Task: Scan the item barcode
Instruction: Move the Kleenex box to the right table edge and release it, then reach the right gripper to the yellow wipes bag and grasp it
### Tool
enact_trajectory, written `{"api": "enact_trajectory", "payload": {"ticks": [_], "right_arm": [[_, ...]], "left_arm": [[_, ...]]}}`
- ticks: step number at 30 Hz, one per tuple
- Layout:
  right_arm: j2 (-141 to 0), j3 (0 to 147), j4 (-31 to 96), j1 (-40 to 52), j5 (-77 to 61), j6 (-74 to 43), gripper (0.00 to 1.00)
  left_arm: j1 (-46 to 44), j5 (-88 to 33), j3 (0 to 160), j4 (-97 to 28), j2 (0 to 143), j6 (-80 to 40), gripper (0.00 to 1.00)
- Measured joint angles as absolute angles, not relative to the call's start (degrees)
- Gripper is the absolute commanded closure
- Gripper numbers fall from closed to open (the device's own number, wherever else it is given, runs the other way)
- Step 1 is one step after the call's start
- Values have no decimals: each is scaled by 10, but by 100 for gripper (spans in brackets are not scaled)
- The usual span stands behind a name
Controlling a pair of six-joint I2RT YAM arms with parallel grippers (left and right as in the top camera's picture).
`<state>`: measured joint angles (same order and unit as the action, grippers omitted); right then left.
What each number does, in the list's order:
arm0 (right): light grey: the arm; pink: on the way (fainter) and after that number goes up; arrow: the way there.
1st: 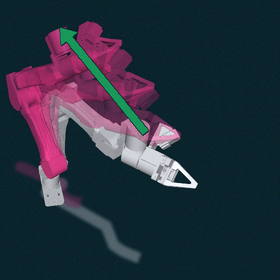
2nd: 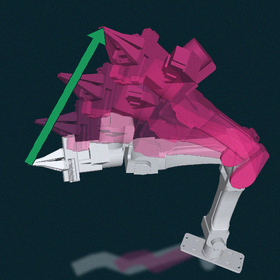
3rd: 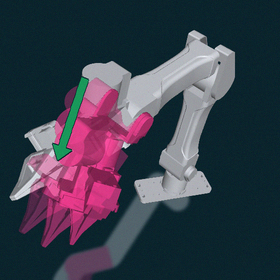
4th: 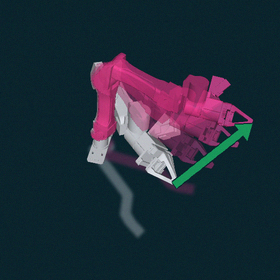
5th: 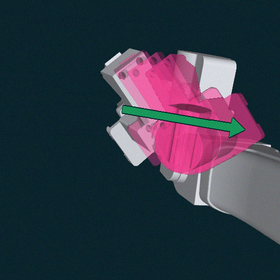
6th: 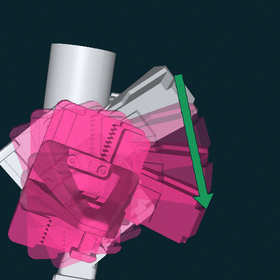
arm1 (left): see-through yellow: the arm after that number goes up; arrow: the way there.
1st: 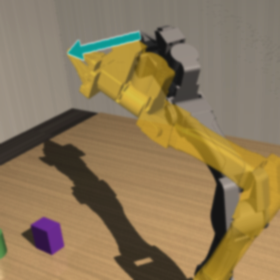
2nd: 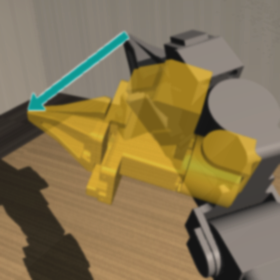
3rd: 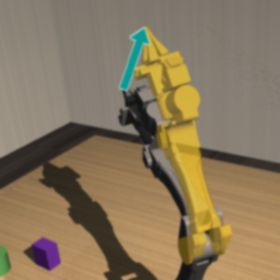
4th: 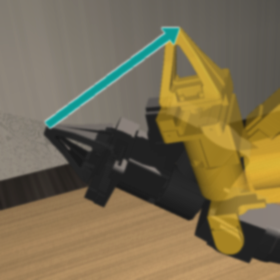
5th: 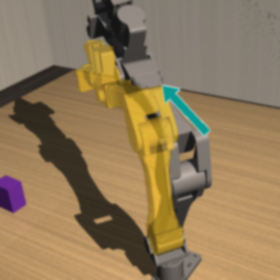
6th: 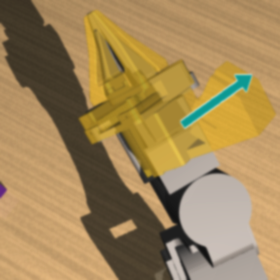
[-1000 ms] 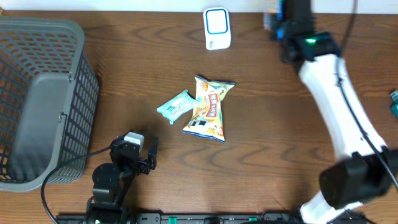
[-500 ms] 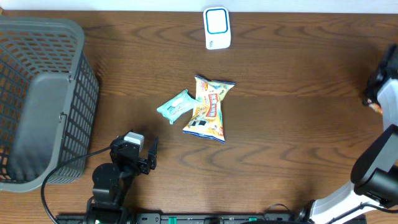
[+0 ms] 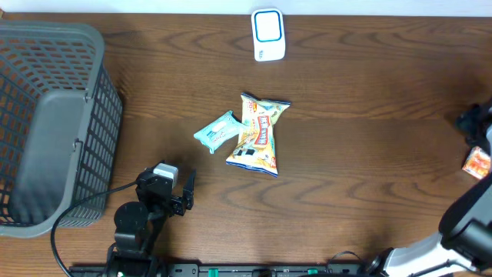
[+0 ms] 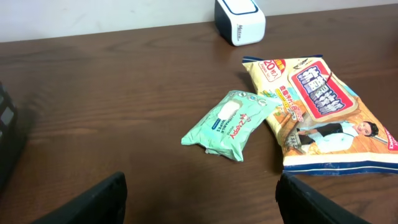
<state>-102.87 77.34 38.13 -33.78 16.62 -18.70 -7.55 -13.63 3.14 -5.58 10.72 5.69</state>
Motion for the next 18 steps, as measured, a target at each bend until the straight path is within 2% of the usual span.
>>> {"api": "enact_trajectory", "payload": {"ticks": [8,14,16,18], "right_arm": [[-865,798,442,-300,-255,-195,1],[-857,801,533,-183,-361,-201,1],[-859,800,547,-128,-376,-201,35],[-859,799,549,-84,-382,-197,63]], "left_arm": [[-76,-136,31,-56,107,57,23],[-76,-136,31,-56,107,57,23],[-76,-136,31,-56,107,57,23],[-76,-136,31,-56,107,57,23]]}}
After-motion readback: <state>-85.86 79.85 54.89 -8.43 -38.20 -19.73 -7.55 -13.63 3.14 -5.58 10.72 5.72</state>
